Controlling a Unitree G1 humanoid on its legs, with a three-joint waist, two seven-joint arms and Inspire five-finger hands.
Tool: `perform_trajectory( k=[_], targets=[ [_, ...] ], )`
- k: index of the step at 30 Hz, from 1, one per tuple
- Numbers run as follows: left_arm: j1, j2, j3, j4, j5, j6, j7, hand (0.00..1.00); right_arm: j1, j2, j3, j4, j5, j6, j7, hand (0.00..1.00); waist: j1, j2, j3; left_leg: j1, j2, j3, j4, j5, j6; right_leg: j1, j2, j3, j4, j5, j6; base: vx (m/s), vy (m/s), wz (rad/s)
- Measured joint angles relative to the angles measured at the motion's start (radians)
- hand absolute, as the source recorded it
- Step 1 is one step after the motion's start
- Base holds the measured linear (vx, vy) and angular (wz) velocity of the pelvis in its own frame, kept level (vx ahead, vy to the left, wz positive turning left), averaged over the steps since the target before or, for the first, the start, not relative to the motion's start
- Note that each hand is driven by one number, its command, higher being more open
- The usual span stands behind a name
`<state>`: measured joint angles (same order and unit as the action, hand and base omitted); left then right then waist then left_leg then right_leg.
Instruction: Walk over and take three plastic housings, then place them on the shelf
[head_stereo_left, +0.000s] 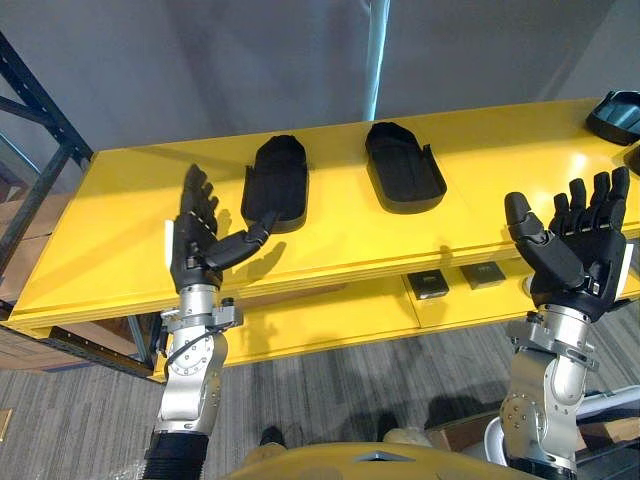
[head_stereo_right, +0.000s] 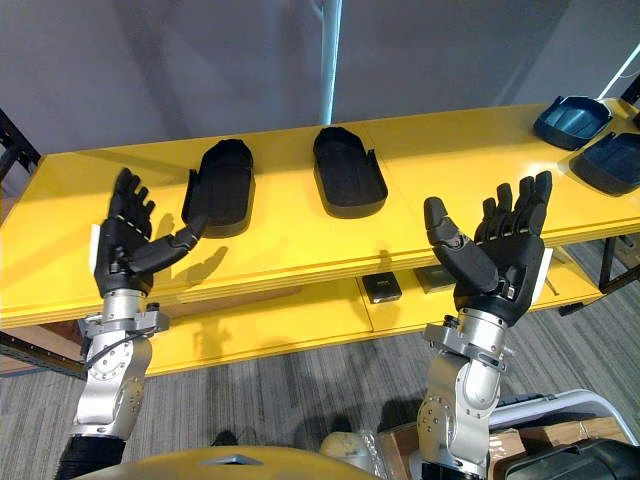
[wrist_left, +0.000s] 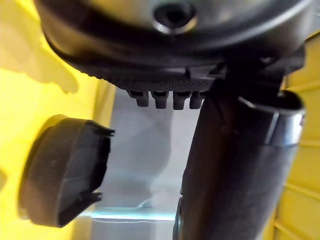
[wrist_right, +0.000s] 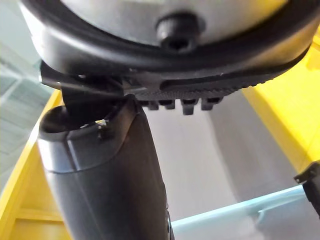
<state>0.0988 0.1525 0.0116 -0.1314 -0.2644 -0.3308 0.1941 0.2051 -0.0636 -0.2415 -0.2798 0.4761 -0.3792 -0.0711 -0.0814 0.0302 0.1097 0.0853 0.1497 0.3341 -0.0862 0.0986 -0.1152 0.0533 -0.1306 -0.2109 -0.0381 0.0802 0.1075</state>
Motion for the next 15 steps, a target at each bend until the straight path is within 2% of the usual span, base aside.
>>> perform_trajectory(
  k=[6,9,12,15],
  targets=[
    [0.028,-0.036,0.002,-0.164,0.001,-0.067,0.013,1.0,0.018,0.001,0.046,0.0,0.0,0.0,-0.002,1.0,-0.002,0.005,-0.003,-0.005,-0.001,-0.001,-0.002,-0.006,0.001,-0.005,-0.001,0.0,0.0,-0.002,-0.001,0.0,0.0,0.0],
    [0.036,-0.037,0.022,-0.202,0.024,-0.068,0.029,1.0,0.018,0.001,0.048,0.0,0.001,0.001,-0.003,1.0,0.002,0.022,-0.014,-0.006,-0.001,-0.003,-0.002,-0.006,0.0,-0.004,-0.001,-0.001,0.0,-0.003,-0.002,0.0,0.0,0.0],
    [0.053,-0.036,0.046,-0.206,0.027,-0.014,0.024,1.0,0.018,0.001,0.06,0.0,0.002,0.003,-0.006,1.0,0.005,0.035,-0.022,-0.006,0.0,-0.005,-0.003,-0.006,0.0,-0.003,0.0,-0.002,0.0,-0.005,-0.002,0.0,0.0,0.0],
    [0.074,-0.036,0.046,-0.169,0.036,0.085,0.026,1.0,0.018,0.001,0.067,0.0,0.002,0.011,-0.013,1.0,0.007,0.037,-0.023,-0.008,0.001,-0.006,-0.003,-0.006,0.0,-0.005,0.0,-0.002,0.0,-0.011,-0.001,0.0,0.0,0.0]
  ],
)
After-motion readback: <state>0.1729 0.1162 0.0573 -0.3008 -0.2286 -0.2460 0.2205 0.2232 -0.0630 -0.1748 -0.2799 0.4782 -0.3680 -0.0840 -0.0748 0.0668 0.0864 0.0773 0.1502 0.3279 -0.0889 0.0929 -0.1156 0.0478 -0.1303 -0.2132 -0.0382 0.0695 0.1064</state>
